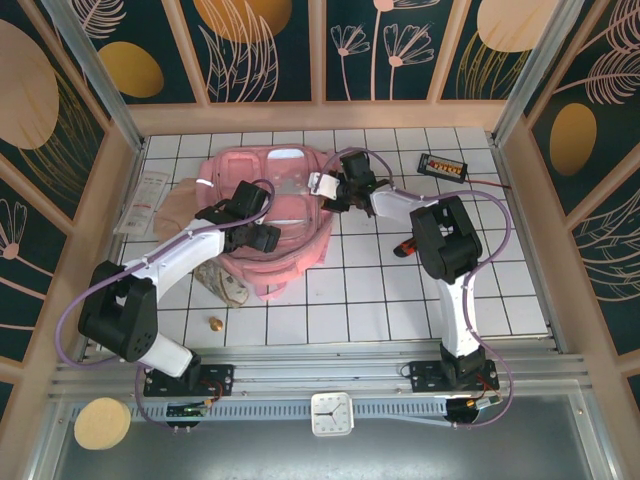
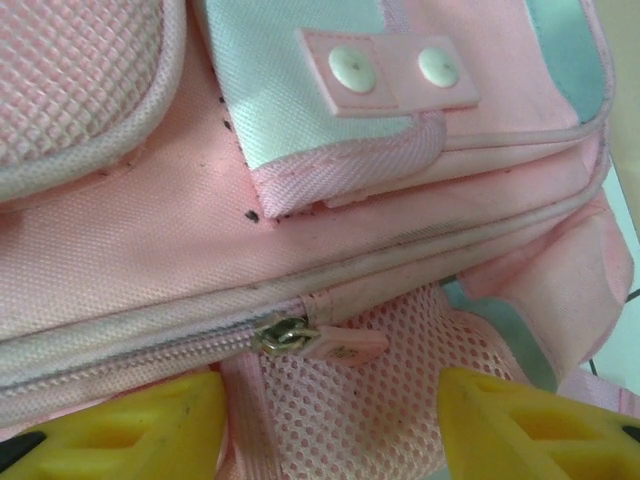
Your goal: Pack the student bag
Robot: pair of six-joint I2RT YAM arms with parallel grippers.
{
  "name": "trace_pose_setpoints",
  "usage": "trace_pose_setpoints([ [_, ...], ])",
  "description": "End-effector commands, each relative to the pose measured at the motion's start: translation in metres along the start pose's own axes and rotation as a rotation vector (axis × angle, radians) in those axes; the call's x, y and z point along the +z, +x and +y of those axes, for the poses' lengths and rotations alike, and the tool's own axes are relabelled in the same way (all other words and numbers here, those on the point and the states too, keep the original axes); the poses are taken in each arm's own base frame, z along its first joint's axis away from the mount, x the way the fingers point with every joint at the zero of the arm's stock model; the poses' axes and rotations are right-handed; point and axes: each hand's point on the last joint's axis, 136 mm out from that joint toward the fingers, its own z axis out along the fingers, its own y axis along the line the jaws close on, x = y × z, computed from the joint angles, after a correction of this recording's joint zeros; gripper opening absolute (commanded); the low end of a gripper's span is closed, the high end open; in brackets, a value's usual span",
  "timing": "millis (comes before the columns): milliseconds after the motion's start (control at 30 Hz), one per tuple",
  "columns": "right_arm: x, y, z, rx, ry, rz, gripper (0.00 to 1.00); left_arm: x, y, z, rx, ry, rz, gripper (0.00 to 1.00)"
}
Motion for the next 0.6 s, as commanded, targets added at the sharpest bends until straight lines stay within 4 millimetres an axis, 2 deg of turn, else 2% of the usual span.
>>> trace_pose_setpoints([
  [0, -0.012, -0.004, 0.052, 0.043, -0.123, 0.012, 0.59, 0.003, -0.012, 0.009, -0.031, -0.042, -0.024, 0.83],
  [100, -0.031, -0.01, 0.088, 0.089, -0.171, -0.002, 0.58, 0.009, -0.011, 0.013, -0.05, -0.075, -0.004, 0.85],
  [233, -0.052, -0.016, 0.117, 0.151, -0.238, -0.026, 0.58, 0.03, 0.001, 0.014, -0.057, -0.095, 0.065, 0.87],
  [333, -0.062, -0.016, 0.13, 0.178, -0.269, -0.017, 0.57, 0.049, 0.002, 0.012, -0.039, -0.095, 0.081, 0.87],
  [433, -0.072, -0.019, 0.142, 0.215, -0.292, -0.033, 0.57, 0.076, 0.003, 0.003, -0.005, -0.073, 0.118, 0.86],
  [567, -0.086, -0.03, 0.16, 0.267, -0.331, -0.071, 0.57, 0.102, -0.018, -0.008, 0.021, -0.037, 0.109, 0.86],
])
